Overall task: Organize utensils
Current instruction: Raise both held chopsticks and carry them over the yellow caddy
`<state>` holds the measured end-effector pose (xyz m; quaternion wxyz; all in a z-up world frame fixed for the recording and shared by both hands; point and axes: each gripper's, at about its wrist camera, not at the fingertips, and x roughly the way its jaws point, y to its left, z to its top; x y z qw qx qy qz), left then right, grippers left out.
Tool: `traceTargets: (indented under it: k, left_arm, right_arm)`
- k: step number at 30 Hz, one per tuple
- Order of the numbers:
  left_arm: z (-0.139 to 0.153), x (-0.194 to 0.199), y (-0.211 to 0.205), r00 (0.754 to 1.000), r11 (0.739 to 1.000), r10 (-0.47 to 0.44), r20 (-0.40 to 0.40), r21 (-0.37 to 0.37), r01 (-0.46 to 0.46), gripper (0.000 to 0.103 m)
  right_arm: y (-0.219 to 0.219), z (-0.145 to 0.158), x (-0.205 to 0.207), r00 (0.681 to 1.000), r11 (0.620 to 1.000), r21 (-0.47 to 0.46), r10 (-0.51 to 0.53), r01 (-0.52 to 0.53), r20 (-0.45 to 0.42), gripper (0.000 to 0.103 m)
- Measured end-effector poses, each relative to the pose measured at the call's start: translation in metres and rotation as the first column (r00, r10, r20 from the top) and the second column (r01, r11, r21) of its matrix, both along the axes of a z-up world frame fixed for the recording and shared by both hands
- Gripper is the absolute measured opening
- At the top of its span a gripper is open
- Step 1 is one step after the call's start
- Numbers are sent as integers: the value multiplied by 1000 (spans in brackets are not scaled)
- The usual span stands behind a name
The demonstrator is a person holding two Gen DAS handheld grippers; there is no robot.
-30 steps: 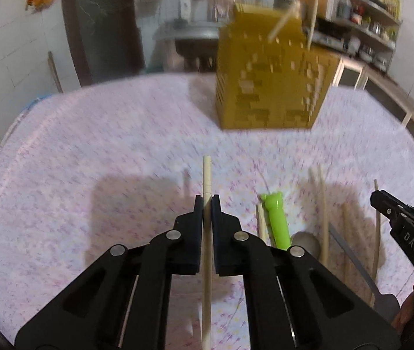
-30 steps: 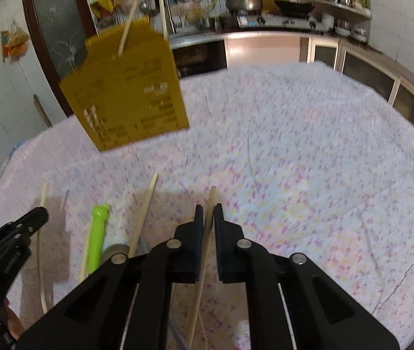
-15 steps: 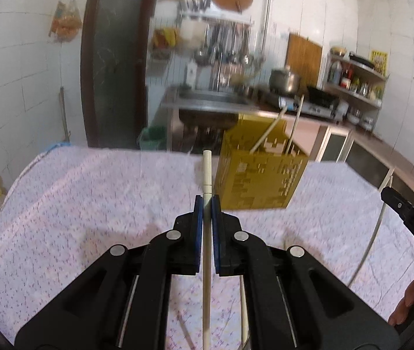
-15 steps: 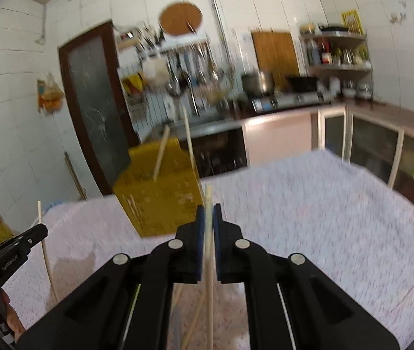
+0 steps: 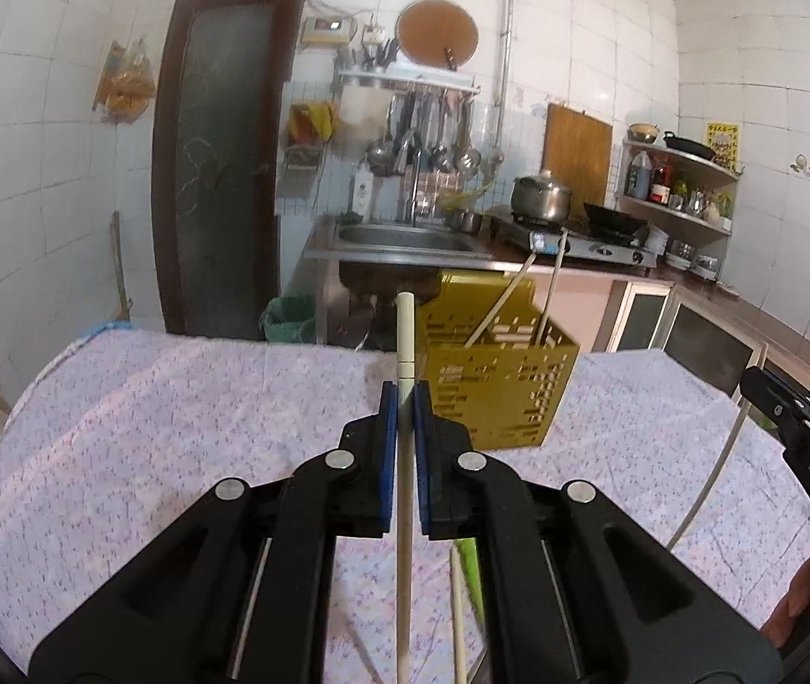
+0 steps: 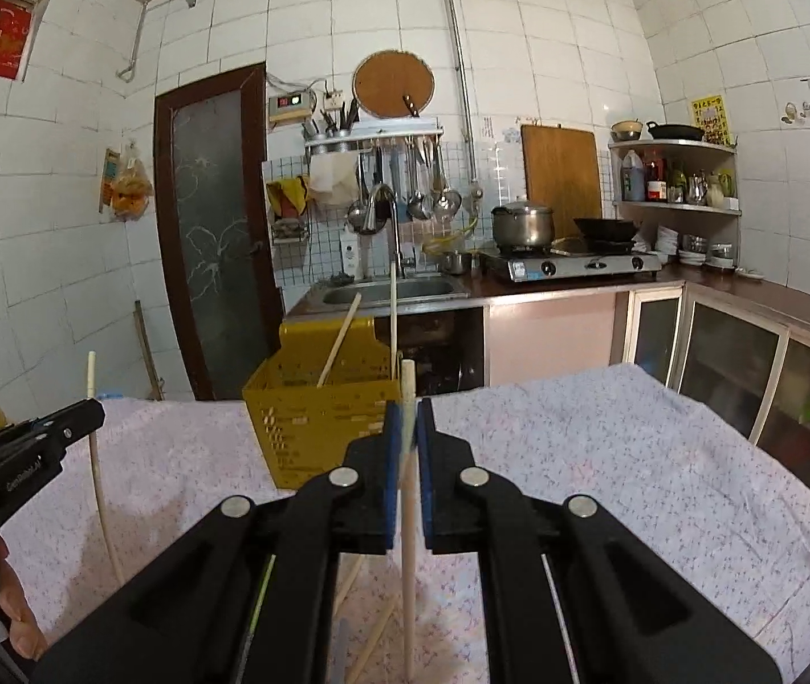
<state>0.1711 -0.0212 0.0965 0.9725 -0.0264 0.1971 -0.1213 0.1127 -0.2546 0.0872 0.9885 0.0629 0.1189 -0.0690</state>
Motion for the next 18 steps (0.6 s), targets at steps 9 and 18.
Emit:
traceTargets:
  k: [9,18]
  left_arm:
    - [70,37,-24,986,999,-14,166,-37,20,4]
    - [123,123,-50,956,987,-4,292,-151,50,5]
  right_arm:
    - [-7,68,38,992,1000,-9,25,-24,125,6]
    - [-16,126,116,973,999,-10,36,-35,229,6]
